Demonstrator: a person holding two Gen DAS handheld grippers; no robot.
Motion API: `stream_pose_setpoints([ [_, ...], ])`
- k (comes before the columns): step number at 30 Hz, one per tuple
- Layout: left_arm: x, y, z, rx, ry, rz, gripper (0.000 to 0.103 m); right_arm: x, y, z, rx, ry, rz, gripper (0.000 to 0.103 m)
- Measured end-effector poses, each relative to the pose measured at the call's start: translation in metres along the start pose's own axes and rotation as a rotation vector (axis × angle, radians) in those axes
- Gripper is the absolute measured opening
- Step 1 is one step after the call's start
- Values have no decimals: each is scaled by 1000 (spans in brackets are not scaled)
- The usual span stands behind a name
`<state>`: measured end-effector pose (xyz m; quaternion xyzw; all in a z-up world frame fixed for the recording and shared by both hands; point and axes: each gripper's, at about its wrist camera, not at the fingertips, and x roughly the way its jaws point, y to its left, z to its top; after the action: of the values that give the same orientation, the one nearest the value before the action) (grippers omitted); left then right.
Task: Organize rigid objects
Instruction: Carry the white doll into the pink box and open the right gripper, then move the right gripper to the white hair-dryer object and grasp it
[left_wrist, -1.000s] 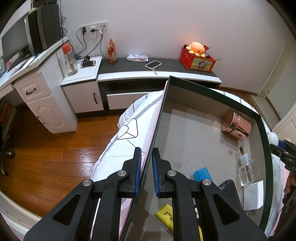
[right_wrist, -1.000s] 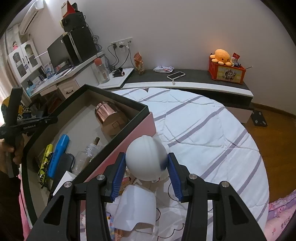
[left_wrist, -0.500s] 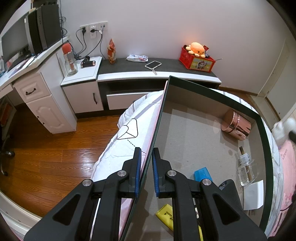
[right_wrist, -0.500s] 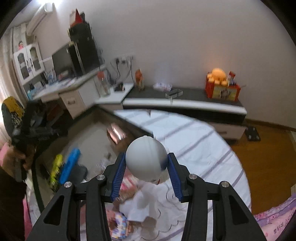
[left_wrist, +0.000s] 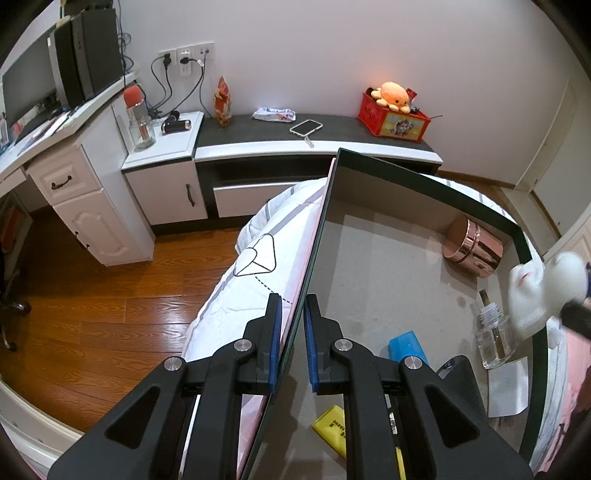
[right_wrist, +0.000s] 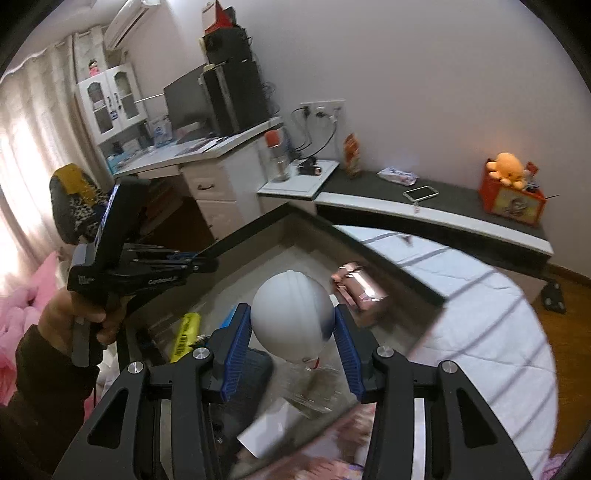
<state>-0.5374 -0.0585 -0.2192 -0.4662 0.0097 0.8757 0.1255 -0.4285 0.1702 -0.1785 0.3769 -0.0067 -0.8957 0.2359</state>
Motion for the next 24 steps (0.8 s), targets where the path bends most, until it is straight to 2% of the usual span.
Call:
stream_pose_setpoints([
  [2,2,1,0,0,12,5,12,9,3,-2,5,13,31,46],
  [5,1,0,-1,1,12,8,12,13,5,-4,5,11,20,47],
  [9,0,-1,-2,3,9,11,12,3,3,-6,13,-27,45,48],
  [11,1,-1,-2,2,9,9,12,-4,2,-5,17,-40,34,58],
  [15,0,1,-3,-5,6,1,12,-27,-12,-12,62,-66,-12,58],
  [19,-1,3,-3,-7,4,-3,12,-56,-38,-25,123,-85,-108,59],
  [24,-1,4,-3,-7,3,-4,12,-74,-59,-46,162,-33,-182,67],
])
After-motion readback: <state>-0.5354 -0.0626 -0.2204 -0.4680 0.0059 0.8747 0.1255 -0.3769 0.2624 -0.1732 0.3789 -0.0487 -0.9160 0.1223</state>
